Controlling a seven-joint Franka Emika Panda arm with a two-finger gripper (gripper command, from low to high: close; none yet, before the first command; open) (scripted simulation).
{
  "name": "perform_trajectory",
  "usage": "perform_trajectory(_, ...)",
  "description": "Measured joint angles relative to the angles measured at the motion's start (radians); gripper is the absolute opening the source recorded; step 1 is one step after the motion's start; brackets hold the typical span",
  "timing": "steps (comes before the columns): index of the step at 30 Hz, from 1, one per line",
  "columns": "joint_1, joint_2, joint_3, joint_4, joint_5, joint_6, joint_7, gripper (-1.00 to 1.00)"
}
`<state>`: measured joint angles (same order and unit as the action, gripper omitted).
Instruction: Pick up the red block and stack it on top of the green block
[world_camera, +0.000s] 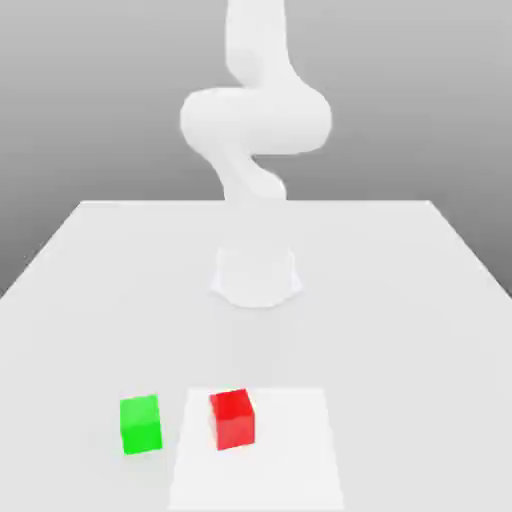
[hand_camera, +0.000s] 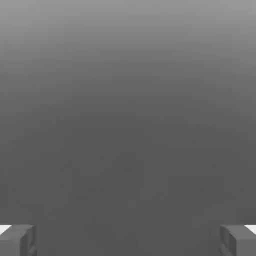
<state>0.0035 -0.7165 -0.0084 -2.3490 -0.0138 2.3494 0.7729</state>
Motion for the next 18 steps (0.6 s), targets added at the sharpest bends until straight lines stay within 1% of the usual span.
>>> perform_trajectory(10, 0.012, 0.376, -0.054, -0.214, -0.035, 0.222, -0.141, 0.0)
perform_trajectory(14, 0.019, 0.521, -0.079, -0.296, -0.03, 0.308, -0.208, 0.0)
perform_trajectory(18, 0.02, 0.666, -0.093, -0.379, -0.002, 0.394, -0.292, 0.0)
